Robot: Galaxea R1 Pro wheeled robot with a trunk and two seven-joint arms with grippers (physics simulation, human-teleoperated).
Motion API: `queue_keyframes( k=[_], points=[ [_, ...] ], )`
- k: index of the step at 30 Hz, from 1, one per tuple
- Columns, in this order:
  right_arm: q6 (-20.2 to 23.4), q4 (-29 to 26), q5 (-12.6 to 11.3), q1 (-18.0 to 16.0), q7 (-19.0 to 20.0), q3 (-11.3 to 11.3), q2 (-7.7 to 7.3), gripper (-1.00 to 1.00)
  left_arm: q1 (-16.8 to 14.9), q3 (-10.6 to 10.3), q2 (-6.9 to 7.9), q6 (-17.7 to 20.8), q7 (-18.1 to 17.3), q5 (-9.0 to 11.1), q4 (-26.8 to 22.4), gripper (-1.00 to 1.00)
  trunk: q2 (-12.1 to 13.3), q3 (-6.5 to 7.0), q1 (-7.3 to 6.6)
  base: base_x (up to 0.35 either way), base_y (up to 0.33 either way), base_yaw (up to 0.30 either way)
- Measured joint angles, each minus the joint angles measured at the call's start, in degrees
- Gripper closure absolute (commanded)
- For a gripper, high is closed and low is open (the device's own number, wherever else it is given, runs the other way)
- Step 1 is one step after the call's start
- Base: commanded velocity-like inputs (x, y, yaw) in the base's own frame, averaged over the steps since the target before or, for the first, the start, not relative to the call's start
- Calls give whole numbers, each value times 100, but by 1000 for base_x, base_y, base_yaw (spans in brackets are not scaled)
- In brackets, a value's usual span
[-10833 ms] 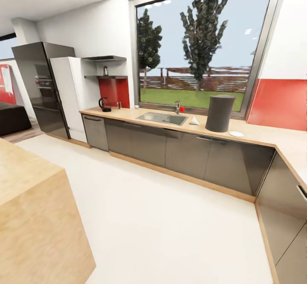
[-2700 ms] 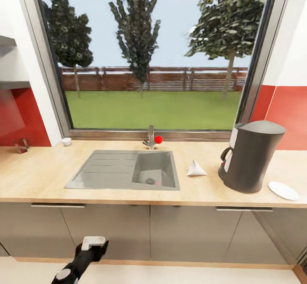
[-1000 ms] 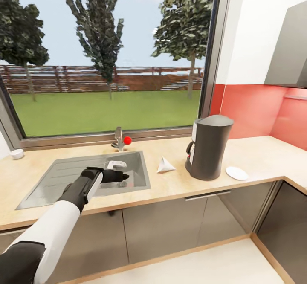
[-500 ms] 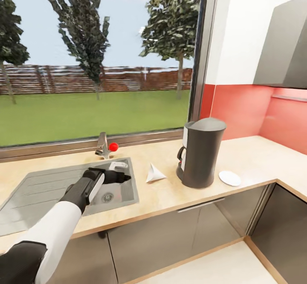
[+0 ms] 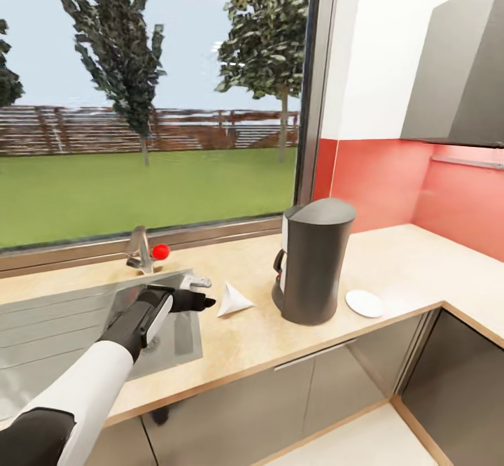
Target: Set up a coffee station on the kitchen countertop: keep the coffee maker on the countertop, move the bottle of coffee from the kitchen shelf to the counter next to the coffee maker, place a paper coffee filter on top of the coffee maker, put the saucer next to the coffee maker with the coffee cup on the saucer, and place the electric kettle next to the coffee maker.
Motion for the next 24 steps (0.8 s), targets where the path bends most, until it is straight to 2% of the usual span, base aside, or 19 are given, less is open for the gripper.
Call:
queue_keyframes(
  k=[10,16,24],
  points=[
    [0,2,2,0,0,0,0,-100,102,2,0,-6,-8,2,38,-100,0,0,0,4,-1,-248],
    [2,7,2,0,0,0,0,-100,239,1,7,-71,-8,3,27,-100,0,1,0,22,0,-39],
    [2,10,6,0,0,0,4,-100,269,-1,18,-147,-8,0,39,-100,0,1,-1,168,0,-2]
  ],
)
